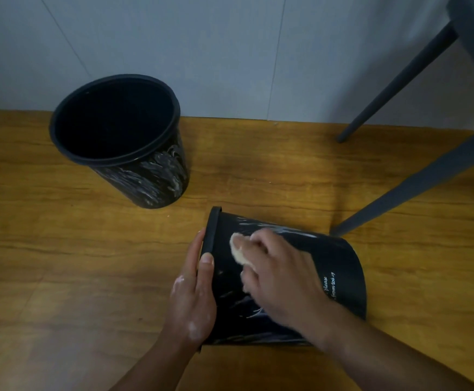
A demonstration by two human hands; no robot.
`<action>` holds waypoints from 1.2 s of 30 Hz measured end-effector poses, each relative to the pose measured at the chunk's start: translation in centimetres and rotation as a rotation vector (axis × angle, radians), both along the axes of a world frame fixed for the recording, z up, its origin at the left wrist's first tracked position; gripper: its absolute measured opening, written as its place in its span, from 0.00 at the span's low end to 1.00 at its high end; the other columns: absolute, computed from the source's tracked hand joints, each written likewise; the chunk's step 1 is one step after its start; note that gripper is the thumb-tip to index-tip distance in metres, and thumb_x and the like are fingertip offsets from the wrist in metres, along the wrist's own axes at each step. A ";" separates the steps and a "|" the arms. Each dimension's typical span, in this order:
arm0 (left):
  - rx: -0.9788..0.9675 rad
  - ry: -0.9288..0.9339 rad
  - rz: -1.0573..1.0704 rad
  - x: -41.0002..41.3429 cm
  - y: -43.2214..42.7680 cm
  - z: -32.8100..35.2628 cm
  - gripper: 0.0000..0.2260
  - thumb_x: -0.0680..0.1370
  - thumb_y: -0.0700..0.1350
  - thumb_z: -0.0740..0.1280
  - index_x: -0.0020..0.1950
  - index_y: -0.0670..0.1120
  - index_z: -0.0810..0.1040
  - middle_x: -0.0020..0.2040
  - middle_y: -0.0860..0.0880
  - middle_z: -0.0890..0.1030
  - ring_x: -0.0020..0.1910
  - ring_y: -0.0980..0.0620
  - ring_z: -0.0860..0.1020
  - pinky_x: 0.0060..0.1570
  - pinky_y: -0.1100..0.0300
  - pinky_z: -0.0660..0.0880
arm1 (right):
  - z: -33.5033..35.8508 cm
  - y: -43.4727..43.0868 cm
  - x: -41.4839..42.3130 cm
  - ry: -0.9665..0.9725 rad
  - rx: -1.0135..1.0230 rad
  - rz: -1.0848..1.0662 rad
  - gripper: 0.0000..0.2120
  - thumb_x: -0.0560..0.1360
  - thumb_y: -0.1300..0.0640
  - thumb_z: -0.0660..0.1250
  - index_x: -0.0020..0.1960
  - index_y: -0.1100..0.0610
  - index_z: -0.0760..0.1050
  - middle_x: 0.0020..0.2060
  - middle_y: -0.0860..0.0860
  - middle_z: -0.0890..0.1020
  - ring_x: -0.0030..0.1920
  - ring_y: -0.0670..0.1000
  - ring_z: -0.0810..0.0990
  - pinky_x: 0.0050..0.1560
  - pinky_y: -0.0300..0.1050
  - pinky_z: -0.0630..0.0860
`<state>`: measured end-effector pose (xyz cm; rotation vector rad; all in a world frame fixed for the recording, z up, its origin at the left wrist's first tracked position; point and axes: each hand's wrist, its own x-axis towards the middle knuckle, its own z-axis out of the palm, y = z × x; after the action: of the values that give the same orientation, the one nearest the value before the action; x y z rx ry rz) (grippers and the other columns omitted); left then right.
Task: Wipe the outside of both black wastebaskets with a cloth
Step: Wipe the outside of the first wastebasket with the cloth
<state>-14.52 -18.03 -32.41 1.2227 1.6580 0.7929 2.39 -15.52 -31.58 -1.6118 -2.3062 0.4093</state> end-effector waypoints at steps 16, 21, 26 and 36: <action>-0.020 -0.074 -0.039 0.3 -0.1 0.5 0.22 0.81 0.61 0.52 0.76 0.68 0.60 0.66 0.64 0.77 0.64 0.68 0.74 0.65 0.62 0.73 | -2.5 0.5 6.5 -0.022 0.073 -0.093 0.21 0.78 0.48 0.57 0.67 0.48 0.79 0.53 0.45 0.76 0.53 0.50 0.73 0.52 0.51 0.65; -0.018 -0.033 -0.013 0.7 -0.7 0.8 0.17 0.82 0.57 0.51 0.70 0.71 0.59 0.60 0.74 0.71 0.57 0.82 0.69 0.54 0.80 0.68 | -1.7 0.5 3.5 0.000 0.041 -0.103 0.21 0.77 0.49 0.55 0.68 0.48 0.75 0.63 0.44 0.75 0.62 0.50 0.73 0.59 0.53 0.69; -0.017 0.027 0.027 1.3 0.2 0.6 0.19 0.84 0.56 0.51 0.76 0.65 0.62 0.55 0.65 0.81 0.53 0.71 0.78 0.48 0.77 0.71 | -0.6 -0.9 -1.4 -0.003 0.052 0.085 0.23 0.81 0.50 0.56 0.74 0.53 0.69 0.70 0.48 0.73 0.69 0.52 0.69 0.66 0.54 0.69; 0.000 0.016 0.036 1.2 0.0 0.7 0.21 0.83 0.56 0.53 0.77 0.61 0.65 0.62 0.60 0.79 0.60 0.64 0.76 0.53 0.77 0.70 | -2.5 -3.0 9.5 -0.158 -0.021 -0.144 0.23 0.83 0.45 0.52 0.75 0.46 0.70 0.68 0.42 0.75 0.69 0.47 0.71 0.70 0.56 0.61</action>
<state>-13.33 -18.02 -31.75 1.2057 1.6972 0.8068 11.86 -18.50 -34.05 -1.8679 -2.2832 0.2825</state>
